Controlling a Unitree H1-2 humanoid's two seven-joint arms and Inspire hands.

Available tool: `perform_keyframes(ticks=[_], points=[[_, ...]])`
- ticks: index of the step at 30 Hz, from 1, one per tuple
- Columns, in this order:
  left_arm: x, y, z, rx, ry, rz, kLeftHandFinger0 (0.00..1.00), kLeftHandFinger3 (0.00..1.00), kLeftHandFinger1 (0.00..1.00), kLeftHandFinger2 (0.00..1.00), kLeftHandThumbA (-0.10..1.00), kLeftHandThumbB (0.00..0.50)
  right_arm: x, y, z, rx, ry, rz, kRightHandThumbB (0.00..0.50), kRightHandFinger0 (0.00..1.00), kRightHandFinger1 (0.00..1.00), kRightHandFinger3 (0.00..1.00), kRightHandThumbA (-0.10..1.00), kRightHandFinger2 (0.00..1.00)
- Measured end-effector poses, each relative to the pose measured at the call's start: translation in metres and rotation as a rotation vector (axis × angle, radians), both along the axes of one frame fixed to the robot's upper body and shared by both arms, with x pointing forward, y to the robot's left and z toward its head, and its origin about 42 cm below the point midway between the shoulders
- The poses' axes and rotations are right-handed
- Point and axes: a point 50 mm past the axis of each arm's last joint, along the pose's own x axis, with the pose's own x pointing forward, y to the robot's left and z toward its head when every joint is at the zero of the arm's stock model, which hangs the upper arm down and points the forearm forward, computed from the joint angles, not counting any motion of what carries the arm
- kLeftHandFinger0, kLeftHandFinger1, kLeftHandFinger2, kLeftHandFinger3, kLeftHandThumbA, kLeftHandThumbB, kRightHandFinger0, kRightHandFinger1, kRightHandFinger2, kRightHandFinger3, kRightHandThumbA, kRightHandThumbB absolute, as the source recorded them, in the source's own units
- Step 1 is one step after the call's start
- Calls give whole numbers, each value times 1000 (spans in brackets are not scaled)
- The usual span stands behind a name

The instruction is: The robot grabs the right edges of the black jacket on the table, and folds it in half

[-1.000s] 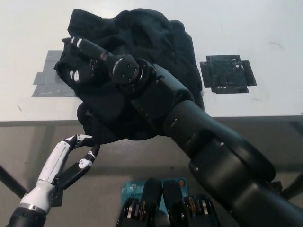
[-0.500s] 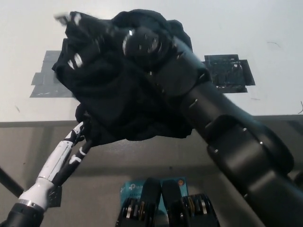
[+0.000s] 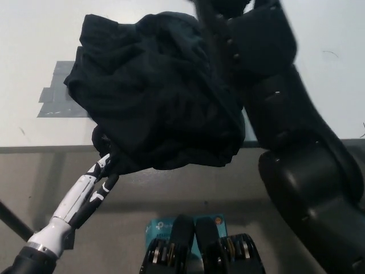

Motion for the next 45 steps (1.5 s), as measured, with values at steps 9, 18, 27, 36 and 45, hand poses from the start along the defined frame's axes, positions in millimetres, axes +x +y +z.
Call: perform_keyframes(ticks=[9,18,27,36,45], points=[[-3,3,-10,-12,39,5,1000,1000,1000,1000,1000,179,-17,-109,-2,164,-88,-114,450,1000,1000,1000,1000,1000],[-4,10,-24,-61,94,31,1000,1000,1000,1000,1000,224,-56,-260,-100,294,-34,-358,482,1000,1000,1000,1000,1000],[-13,30,-45,-203,151,120,1000,1000,1000,1000,1000,174,-171,-319,-243,325,162,-509,488,1000,1000,1000,1000,1000],[-48,33,-70,-346,188,161,1000,1000,1000,1000,1000,175,-217,-291,-362,375,489,-462,403,1000,1000,1000,1000,1000],[-74,33,-85,-368,209,172,1000,1000,1000,1000,1000,202,-209,-279,-464,286,767,-494,274,1000,1000,1000,1000,1000]])
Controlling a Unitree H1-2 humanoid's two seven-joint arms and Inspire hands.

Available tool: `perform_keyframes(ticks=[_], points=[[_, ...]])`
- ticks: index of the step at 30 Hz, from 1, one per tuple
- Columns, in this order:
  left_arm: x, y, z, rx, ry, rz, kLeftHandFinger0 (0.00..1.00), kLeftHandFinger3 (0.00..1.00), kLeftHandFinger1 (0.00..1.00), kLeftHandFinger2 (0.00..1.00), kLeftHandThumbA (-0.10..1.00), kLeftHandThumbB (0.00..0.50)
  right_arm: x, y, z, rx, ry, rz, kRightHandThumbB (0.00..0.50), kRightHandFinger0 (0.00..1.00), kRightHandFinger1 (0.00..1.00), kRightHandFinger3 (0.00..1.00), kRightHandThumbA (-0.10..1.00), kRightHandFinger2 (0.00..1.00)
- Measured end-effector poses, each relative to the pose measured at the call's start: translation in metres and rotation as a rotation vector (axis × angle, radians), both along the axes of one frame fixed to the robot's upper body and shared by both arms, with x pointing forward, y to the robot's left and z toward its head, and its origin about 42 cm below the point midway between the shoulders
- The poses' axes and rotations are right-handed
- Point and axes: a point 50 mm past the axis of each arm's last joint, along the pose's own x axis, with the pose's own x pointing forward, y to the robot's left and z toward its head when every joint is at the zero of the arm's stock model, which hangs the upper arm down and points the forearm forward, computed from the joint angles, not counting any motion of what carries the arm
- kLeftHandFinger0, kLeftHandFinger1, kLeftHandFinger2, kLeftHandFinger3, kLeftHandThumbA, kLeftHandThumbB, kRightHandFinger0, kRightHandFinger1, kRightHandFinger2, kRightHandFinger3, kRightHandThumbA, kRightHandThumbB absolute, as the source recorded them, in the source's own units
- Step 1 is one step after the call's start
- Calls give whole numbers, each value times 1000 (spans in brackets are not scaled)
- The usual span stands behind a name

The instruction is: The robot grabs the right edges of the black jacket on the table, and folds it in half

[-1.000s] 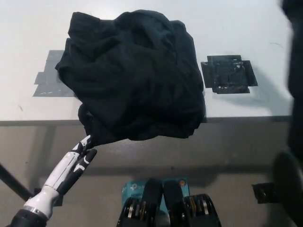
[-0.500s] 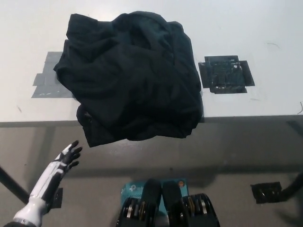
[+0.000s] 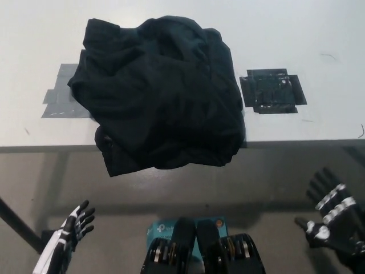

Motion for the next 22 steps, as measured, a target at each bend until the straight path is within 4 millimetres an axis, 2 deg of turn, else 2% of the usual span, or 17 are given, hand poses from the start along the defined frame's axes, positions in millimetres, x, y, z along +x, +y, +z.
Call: perform_keyframes(ticks=[4,5,6,14,22], points=[[-4,0,0,-1,-12,-1,1000,1000,1000,1000,1000,197,-1,-1,-14,-38,26,12,230,1000,1000,1000,1000,1000],[-4,0,0,-1,-13,-1,1000,1000,1000,1000,1000,197,-2,-2,-16,-43,28,12,228,1000,1000,1000,1000,1000],[-5,0,0,-1,-13,-1,1000,1000,1000,1000,1000,182,-3,-2,-17,-46,31,12,249,1000,1000,1000,1000,1000],[-6,1,1,1,-15,-1,1000,1000,1000,1000,1000,158,-4,0,-21,-60,20,22,227,1000,1000,1000,1000,1000],[-6,0,1,2,-17,-1,1000,1000,1000,1000,1000,203,-3,2,-21,-89,22,41,280,1000,1000,1000,1000,1000]])
